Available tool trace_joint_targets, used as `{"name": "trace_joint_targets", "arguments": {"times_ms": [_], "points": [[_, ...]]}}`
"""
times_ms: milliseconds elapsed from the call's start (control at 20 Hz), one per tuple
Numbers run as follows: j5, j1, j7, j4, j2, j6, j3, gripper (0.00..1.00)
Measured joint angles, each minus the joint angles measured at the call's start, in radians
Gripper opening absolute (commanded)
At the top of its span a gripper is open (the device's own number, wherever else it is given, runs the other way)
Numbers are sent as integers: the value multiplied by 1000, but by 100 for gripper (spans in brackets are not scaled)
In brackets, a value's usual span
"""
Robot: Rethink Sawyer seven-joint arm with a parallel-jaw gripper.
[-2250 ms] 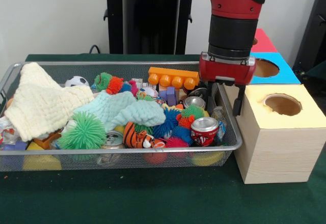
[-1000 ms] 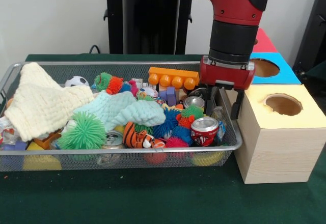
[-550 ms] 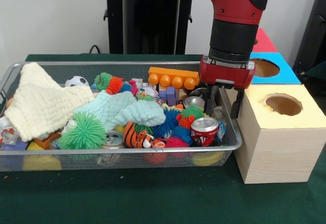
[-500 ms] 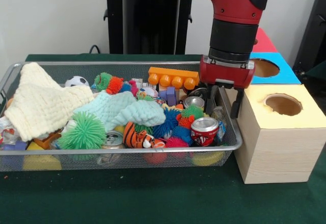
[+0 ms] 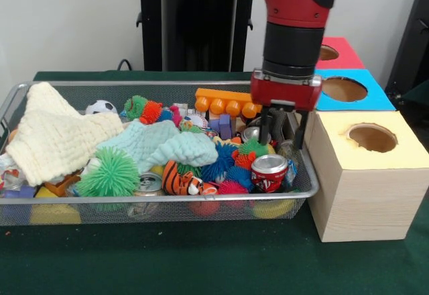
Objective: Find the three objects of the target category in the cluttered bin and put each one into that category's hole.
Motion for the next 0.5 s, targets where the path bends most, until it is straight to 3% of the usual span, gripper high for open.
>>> {"name": "trace_joint_targets", "arguments": {"times_ms": [200,500], "points": [[-48,-104,0,39,-19,-15,43,100],[-58,-121,0,42,-19,-19,36,100]]}}
